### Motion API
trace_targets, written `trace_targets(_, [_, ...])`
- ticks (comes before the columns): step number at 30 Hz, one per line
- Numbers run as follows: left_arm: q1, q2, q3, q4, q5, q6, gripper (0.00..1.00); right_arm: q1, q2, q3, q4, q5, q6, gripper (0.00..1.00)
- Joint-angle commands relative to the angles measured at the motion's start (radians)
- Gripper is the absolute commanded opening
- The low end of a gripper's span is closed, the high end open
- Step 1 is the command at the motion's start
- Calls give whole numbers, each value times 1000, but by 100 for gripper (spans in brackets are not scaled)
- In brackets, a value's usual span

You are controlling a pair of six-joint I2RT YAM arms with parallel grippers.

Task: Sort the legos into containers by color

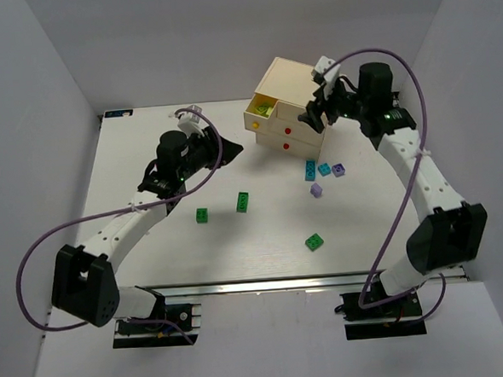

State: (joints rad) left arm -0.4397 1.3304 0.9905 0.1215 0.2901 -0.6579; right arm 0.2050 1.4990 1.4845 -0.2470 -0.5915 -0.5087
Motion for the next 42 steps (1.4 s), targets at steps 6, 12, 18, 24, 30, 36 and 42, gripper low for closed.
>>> trace_targets(6, [2, 142, 63, 178, 29, -111, 45, 89, 256, 295, -113, 249, 9, 81])
trace_targets(12, [2, 248, 129, 210, 12, -123, 45, 111, 345, 367, -117, 305, -11, 81])
trace_targets(18, [2, 352, 210, 217, -6, -128, 45, 123, 395, 405, -129, 335, -31, 74])
trace_targets(24, [2, 450, 298, 198, -31, -126, 45, 126, 400, 370, -123, 351, -54, 54])
trace_targets(30, [-7, 518, 379, 179, -46, -115, 47, 126, 379, 300, -98, 349, -80, 41])
trace_targets(36, [-7, 592, 454, 174, -49, -120, 49, 125, 369, 260, -107, 329, -97, 32])
trace_targets(42, [-7, 653, 522, 194, -49, -124, 51, 126, 371, 234, -121, 308, -106, 28])
